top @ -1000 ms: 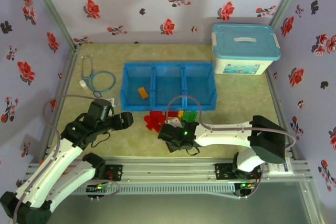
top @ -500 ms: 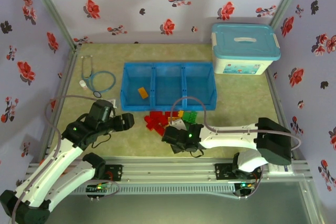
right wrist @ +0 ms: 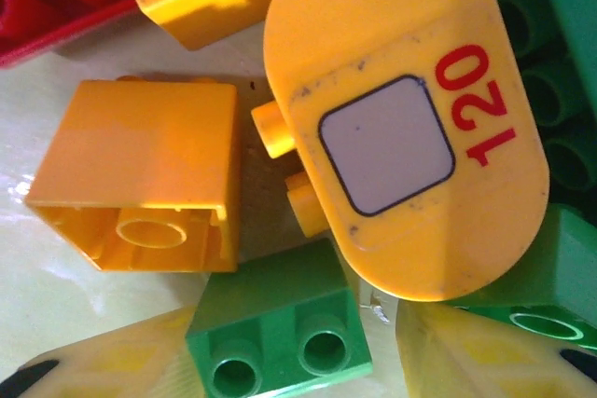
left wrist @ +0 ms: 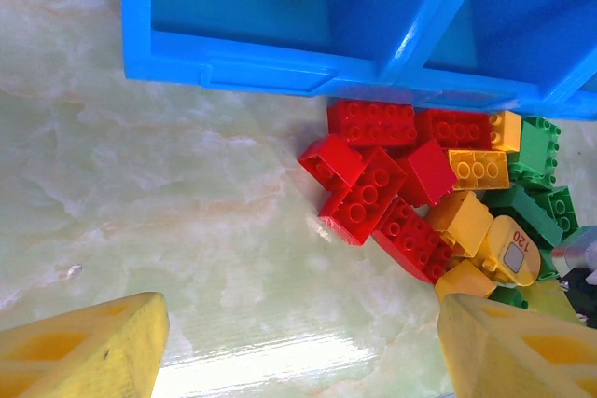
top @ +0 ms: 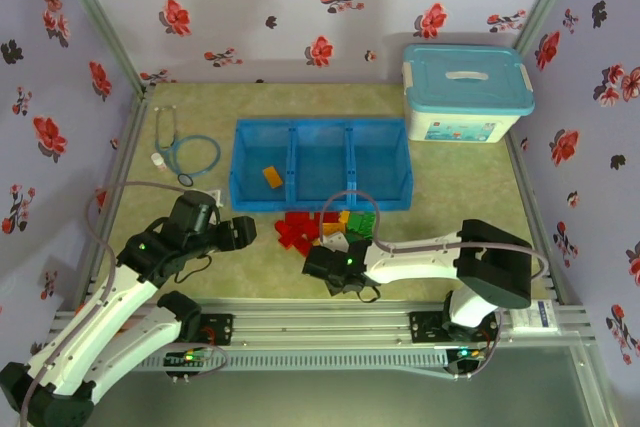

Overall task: Sort the legos into containers by color
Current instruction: Pick up the lego from the bottom-center of the table, then place the lego in the container.

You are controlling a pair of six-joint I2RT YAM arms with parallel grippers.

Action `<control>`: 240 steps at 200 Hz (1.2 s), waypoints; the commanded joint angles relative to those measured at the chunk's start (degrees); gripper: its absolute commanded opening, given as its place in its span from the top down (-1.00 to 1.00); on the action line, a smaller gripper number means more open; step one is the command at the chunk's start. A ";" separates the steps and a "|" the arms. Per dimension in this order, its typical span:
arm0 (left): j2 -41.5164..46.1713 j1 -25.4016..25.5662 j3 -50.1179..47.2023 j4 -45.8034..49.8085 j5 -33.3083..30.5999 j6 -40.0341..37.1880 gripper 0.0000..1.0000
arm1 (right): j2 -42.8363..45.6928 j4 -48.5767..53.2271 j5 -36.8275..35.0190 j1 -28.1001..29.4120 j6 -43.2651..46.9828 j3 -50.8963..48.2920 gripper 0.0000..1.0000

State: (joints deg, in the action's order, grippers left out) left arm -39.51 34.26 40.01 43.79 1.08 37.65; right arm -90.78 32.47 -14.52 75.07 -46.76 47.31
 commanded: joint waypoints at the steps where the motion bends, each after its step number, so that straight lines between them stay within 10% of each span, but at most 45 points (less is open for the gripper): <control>1: 0.57 0.46 -0.33 0.24 -1.04 0.84 -0.52 | -1.62 -0.67 -0.80 0.35 -0.96 1.10 0.01; 63: 0.60 0.53 -0.29 0.33 -1.22 0.77 -0.52 | -0.51 2.18 -0.17 0.47 -0.87 2.75 0.51; 125: 0.83 0.54 0.06 0.68 -1.23 0.61 -0.52 | 6.47 11.46 -2.85 -0.28 2.73 11.79 0.53; 240: 3.36 4.62 -4.15 0.39 -1.87 5.28 -0.51 | -10.62 14.74 5.31 -26.04 16.97 38.61 0.53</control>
State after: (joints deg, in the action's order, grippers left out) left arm -37.12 37.85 37.41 43.83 0.34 40.49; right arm -96.20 43.75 -11.60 51.70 -33.36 81.41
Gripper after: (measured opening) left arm 0.757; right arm 0.307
